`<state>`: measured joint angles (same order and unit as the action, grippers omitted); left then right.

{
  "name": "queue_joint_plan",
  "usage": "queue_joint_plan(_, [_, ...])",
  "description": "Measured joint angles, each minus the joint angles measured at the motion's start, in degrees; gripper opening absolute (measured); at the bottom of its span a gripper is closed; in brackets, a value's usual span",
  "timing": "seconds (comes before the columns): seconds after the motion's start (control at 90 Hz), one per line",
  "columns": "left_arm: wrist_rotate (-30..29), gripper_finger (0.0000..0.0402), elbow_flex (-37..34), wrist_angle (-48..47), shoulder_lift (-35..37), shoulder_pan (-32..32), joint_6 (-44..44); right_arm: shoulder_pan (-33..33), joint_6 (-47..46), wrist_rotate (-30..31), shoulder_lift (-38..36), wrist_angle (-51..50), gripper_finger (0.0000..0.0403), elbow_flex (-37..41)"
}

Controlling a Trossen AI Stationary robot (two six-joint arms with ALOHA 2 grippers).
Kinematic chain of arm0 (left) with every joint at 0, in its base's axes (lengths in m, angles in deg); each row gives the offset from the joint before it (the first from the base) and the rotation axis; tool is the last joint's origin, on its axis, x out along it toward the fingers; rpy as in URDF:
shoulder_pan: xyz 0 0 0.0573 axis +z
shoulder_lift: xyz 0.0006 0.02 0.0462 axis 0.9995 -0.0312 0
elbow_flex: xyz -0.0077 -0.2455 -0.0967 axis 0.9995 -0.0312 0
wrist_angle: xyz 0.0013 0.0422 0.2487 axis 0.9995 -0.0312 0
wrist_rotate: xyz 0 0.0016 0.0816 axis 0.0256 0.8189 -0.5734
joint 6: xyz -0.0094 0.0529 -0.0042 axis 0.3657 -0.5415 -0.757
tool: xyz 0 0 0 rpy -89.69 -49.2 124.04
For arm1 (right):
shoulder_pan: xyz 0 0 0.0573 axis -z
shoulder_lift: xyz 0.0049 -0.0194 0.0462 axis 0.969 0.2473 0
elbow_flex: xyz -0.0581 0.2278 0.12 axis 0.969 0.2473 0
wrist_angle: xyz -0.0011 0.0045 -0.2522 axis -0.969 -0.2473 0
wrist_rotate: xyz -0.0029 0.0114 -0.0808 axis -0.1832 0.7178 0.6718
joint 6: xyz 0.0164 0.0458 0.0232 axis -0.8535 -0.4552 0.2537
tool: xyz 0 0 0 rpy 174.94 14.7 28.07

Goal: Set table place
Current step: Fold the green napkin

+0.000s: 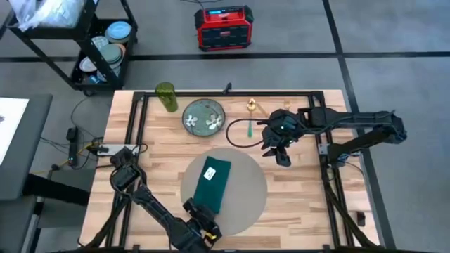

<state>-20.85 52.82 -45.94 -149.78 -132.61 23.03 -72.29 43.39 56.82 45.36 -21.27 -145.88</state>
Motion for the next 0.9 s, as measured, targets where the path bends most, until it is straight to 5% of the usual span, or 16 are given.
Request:
queue_joint_plan(0.456, [0.82, 0.0159, 0.85, -8.56, -0.13, -0.53, 2.75, 0.13, 2.77, -0.04, 0.00, -0.24, 0.0125, -0.02])
queue_joint_plan(0.9, [0.96, 0.0159, -0.40, -3.77, -0.24, -0.22, 2.81, 0.13, 3.21, -0.04, 0.00, -2.08, 0.0125, -0.01])
